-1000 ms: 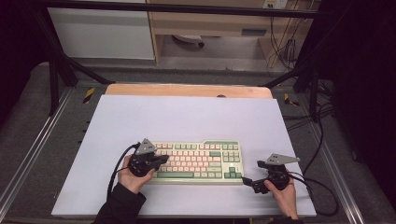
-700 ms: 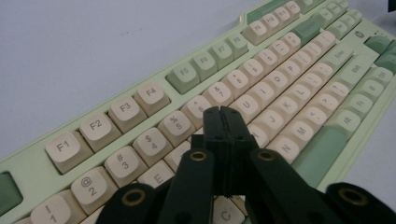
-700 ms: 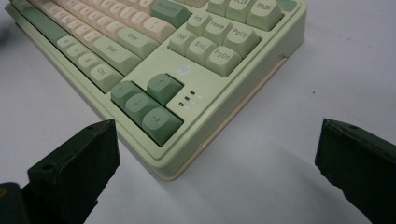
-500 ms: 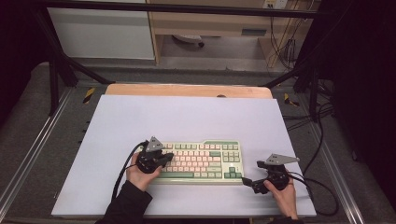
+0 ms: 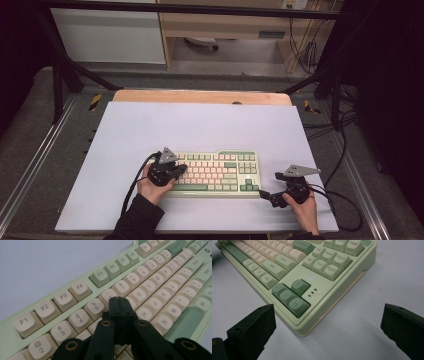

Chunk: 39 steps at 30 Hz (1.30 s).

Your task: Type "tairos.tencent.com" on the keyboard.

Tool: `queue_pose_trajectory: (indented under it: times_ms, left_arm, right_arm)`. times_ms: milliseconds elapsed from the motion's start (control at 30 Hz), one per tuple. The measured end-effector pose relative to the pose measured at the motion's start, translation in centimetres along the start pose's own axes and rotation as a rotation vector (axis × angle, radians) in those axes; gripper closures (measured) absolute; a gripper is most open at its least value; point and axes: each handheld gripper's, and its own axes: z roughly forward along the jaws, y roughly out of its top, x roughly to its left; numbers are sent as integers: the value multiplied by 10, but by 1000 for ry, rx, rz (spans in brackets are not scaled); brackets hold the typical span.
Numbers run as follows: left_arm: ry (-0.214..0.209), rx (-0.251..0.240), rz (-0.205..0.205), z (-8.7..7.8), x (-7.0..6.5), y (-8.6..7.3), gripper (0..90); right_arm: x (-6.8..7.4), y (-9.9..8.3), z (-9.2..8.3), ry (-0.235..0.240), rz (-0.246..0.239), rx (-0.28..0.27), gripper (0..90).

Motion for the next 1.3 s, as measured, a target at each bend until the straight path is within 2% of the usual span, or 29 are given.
queue_pose_trajectory:
  times_ms: [167, 233, 567, 933, 1300]
  left_arm:
    - [-9, -19, -7, -5, -1, 2, 898]
    - [-11, -21, 2, -9, -1, 2, 898]
    - [-17, -39, 14, -33, 2, 1, 898]
    - [-4, -32, 11, -52, 12, -13, 898]
    - [25, -12, -17, -56, 26, -29, 899]
  right_arm:
    - [0, 0, 0, -1, 5, 1, 4]
    - [0, 0, 0, 0, 4, 2, 4]
    - [0, 0, 0, 0, 5, 0, 4]
    - [0, 0, 0, -1, 3, 0, 4]
    - [0, 0, 1, 0, 2, 3, 4]
